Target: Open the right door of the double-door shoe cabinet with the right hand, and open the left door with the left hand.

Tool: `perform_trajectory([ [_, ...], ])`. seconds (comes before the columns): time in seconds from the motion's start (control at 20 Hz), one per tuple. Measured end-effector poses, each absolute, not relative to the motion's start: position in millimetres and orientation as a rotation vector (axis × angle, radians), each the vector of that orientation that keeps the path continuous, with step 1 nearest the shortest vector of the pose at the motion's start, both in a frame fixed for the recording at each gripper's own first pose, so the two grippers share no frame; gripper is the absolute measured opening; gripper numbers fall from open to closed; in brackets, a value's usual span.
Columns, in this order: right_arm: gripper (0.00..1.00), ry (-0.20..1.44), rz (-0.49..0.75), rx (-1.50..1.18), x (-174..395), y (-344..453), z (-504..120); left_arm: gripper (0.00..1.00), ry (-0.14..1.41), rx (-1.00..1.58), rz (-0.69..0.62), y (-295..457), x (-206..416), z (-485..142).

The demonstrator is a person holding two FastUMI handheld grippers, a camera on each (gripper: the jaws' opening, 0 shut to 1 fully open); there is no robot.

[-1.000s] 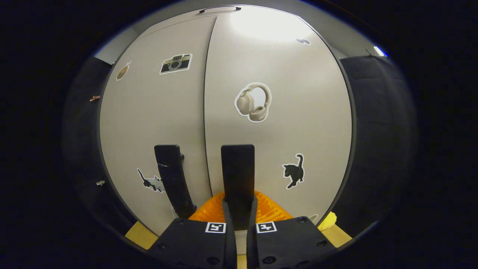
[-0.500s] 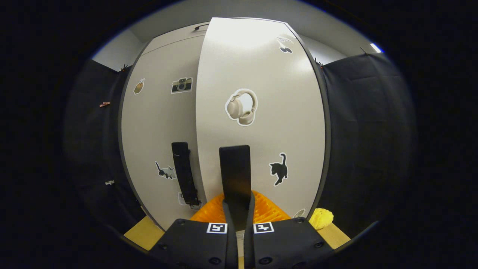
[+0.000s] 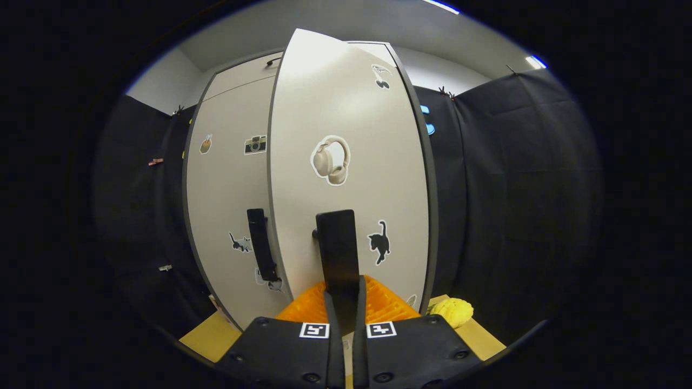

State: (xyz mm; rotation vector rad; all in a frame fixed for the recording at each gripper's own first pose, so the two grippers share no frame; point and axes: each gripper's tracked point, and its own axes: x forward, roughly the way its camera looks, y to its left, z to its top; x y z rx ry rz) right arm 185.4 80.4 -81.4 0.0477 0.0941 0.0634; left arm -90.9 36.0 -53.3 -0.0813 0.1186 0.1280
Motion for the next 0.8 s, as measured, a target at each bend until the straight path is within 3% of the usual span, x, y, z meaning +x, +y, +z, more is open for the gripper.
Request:
perform_trajectory([
  [0.8,0.1,0.135,0.189,0.01,174,58,-79,0.95,0.129,-0.043,0.143,-32,-66,-45],
])
